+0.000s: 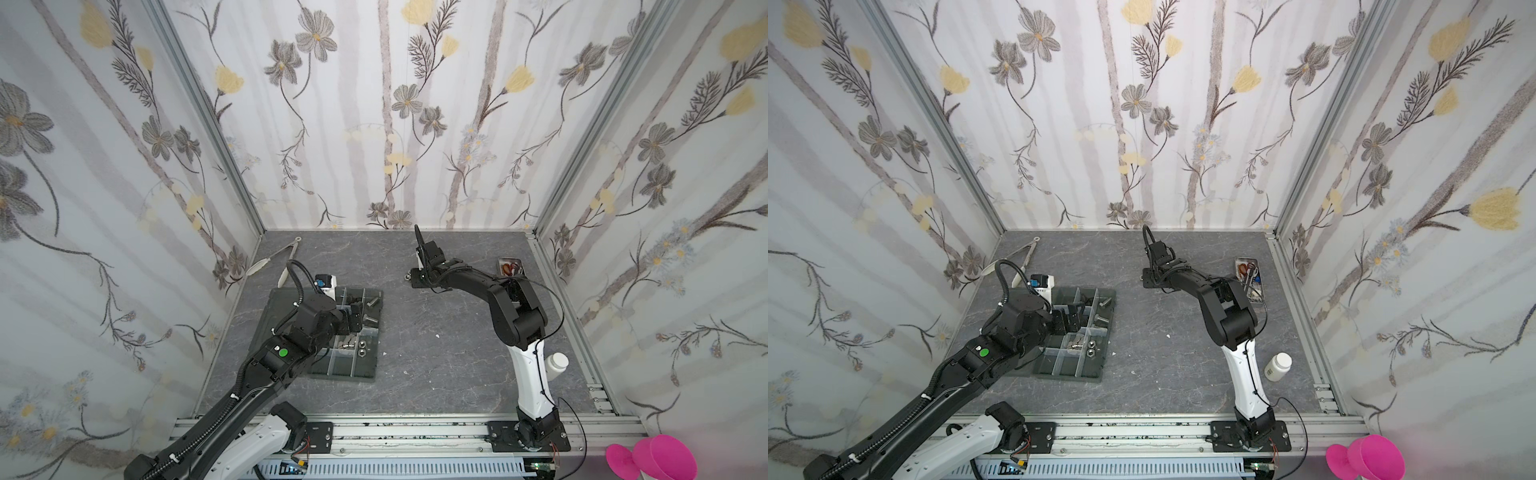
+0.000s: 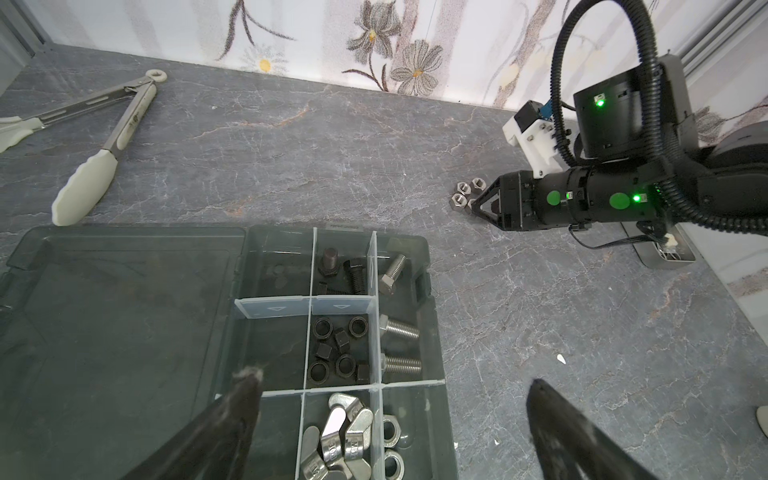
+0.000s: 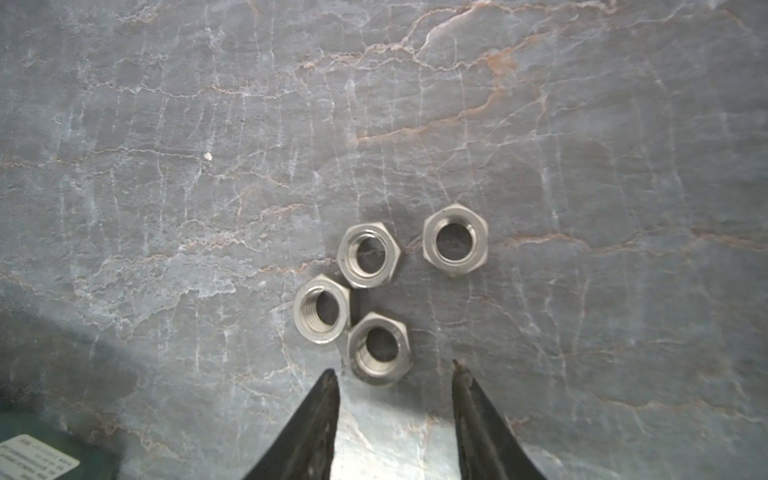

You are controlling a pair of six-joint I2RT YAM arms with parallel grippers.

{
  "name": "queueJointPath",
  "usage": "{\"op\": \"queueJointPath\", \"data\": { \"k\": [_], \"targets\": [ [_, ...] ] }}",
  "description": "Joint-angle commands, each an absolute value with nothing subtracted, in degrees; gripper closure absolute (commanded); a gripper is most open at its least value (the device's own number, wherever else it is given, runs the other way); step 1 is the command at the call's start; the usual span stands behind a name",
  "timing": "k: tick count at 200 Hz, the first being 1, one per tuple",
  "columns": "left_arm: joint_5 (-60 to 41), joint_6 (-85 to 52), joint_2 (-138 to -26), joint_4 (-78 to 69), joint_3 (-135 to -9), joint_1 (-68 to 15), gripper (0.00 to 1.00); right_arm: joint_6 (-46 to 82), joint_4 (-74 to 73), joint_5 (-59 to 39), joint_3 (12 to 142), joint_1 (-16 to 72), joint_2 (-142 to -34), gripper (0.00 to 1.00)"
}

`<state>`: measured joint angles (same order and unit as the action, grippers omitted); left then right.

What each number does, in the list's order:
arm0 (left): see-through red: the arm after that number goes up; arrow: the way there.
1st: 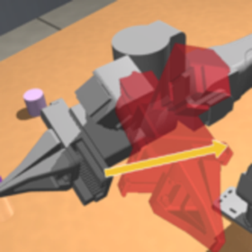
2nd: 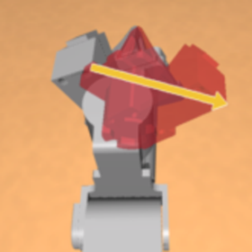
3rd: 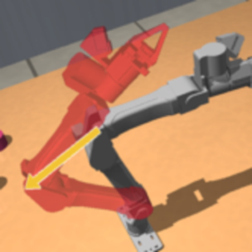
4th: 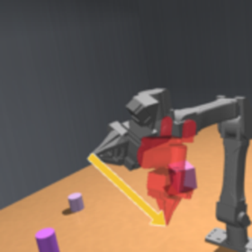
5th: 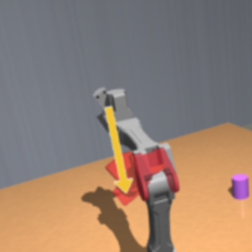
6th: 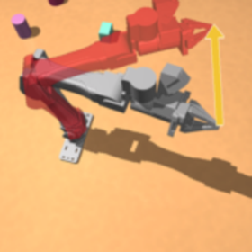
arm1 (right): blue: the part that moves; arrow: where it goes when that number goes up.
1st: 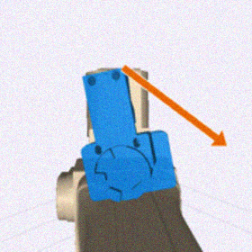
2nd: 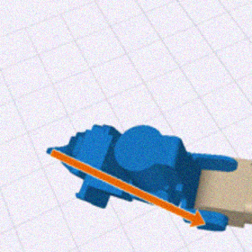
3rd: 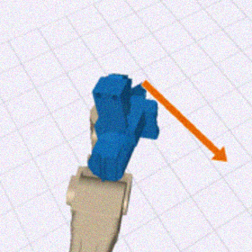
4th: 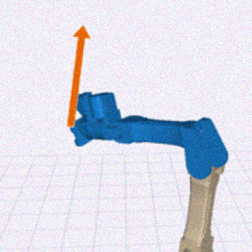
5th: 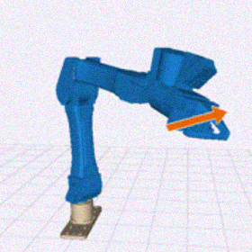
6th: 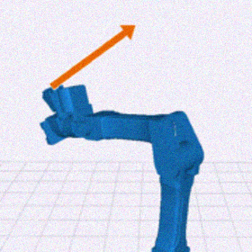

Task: Sort the screws and nuts into containers
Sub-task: 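Lower the right gripper onto a silver hex nut and close on it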

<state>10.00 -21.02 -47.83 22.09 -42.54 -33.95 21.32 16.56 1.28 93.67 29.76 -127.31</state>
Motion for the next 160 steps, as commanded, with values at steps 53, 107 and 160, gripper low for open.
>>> {"op": "queueJointPath", "data": {
  "k": [53, 107, 160],
  "targets": [
    [10.15, -20.92, -47.63, 20.56, -42.36, -33.46, 0.00, 19.45, 20.04, 5.27, 96.98, 29.95, -130.05, 0.57],
    [10.20, -21.09, -47.72, 20.57, -42.29, -33.33, 0.00, 18.73, 21.47, 6.13, 99.97, 29.98, -131.86, 0.59],
    [10.46, -21.12, -47.82, 20.64, -42.28, -33.13, 0.00, 17.92, 22.67, 5.98, 102.70, 30.08, -133.58, 0.62]
  ]
}}
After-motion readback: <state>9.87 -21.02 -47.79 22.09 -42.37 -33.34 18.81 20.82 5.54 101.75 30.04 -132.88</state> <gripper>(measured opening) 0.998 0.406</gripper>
